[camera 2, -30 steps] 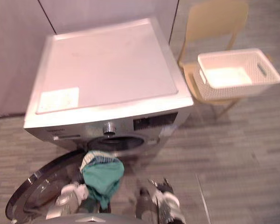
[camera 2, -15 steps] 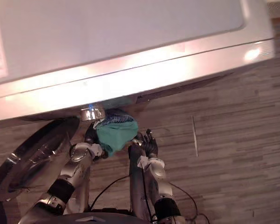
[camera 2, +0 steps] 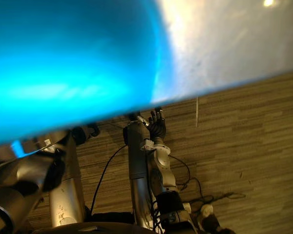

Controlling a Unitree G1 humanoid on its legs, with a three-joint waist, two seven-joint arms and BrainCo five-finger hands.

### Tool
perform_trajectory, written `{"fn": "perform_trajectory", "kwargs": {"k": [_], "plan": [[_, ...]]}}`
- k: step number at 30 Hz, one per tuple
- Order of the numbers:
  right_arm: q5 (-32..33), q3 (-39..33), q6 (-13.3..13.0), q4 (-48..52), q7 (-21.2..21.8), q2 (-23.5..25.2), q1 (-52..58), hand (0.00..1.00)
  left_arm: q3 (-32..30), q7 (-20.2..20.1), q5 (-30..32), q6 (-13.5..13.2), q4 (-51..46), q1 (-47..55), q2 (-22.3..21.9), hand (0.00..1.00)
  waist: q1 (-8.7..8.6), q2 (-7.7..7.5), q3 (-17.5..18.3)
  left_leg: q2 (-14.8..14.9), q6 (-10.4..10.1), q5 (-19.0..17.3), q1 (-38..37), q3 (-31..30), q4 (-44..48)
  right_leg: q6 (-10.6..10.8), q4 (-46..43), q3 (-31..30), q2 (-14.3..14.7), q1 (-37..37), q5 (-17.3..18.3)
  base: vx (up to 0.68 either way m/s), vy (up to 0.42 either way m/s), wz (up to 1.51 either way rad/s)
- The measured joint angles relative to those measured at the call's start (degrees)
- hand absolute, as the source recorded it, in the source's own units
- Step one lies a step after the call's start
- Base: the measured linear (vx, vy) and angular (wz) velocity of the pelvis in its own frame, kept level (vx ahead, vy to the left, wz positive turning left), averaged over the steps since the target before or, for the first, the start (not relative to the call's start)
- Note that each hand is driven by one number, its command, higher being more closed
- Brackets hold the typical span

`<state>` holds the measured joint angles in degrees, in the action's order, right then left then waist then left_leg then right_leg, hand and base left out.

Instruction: Pick up the laundry basket with both hands and put the clothes into the washing machine.

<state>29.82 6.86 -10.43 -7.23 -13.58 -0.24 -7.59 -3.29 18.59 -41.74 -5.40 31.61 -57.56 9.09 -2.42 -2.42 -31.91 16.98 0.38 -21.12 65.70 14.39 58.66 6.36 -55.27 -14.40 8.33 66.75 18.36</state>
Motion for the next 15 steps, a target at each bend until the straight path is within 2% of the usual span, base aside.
{"fn": "perform_trajectory", "kwargs": {"k": [1,3,4,6,7,9,12,15], "plan": [[0.0,0.0,0.0,0.0,0.3,0.3,0.6,0.0,-0.3,0.1,-1.4,-0.4,0.0,-1.8,1.5,1.0,-0.21,0.0,0.0,0.1,0.0,0.0,0.3,0.0,0.1,0.0,0.0,0.0,0.1,0.2,-0.1,0.01,0.065,-0.19],[0.0,-0.3,-0.1,0.1,1.0,1.3,3.4,0.0,-0.9,0.9,-6.6,-3.0,-1.9,-7.7,5.3,1.0,-0.86,0.0,0.0,0.3,-0.1,0.1,0.4,0.0,0.1,-0.1,0.1,0.2,0.2,0.3,-0.3,0.03,0.061,-0.07],[0.0,-0.3,-0.4,0.2,1.0,1.3,3.9,0.0,-1.1,1.1,-7.3,-3.8,-3.0,-9.1,5.9,1.0,-0.96,0.01,0.0,0.4,-0.1,0.1,0.4,0.0,0.1,-0.2,0.2,0.4,0.2,0.3,-0.3,0.04,0.056,-0.02],[0.0,-0.6,-0.8,0.7,2.2,1.1,5.5,0.0,-1.2,1.2,-9.9,-9.3,-4.9,-11.2,5.3,1.0,-1.19,-0.15,-0.1,0.5,-0.1,0.1,0.4,-0.1,-0.1,-0.2,0.3,0.9,0.1,0.2,-0.4,0.04,0.058,0.02],[-0.1,-0.7,-0.8,0.7,2.6,0.8,5.7,0.0,-0.8,1.6,-10.8,-9.4,-4.5,-11.4,5.4,1.0,-1.08,-0.15,-0.1,0.5,-0.1,0.1,0.3,-0.1,-0.1,-0.2,0.3,0.9,0.1,0.2,-0.4,0.04,0.058,0.03],[0.1,-0.9,-0.6,0.1,3.5,-0.6,5.9,0.0,0.6,2.4,-16.8,-9.7,-0.1,-14.2,5.4,1.0,-0.86,-0.15,-0.1,0.4,-0.2,0.2,0.2,0.0,0.1,-0.3,0.0,0.9,0.1,0.2,-0.4,0.03,0.053,0.03],[0.2,-1.6,-0.2,-0.6,3.7,-1.8,6.2,0.0,4.2,2.3,-17.7,-9.4,4.3,-16.2,6.6,1.0,-0.66,-0.15,-0.1,0.4,-0.1,0.6,0.3,0.0,0.3,-0.6,0.1,0.9,0.0,0.3,-0.7,0.0,0.052,0.03],[0.5,-3.3,0.6,-0.5,5.0,-2.6,8.1,0.0,10.2,2.5,-15.5,-8.5,5.6,-16.8,10.2,1.0,-0.92,-0.15,-0.1,0.7,0.2,1.0,0.4,0.5,0.2,-1.0,0.4,0.8,0.1,0.8,-1.7,-0.03,0.06,-0.1]]}}
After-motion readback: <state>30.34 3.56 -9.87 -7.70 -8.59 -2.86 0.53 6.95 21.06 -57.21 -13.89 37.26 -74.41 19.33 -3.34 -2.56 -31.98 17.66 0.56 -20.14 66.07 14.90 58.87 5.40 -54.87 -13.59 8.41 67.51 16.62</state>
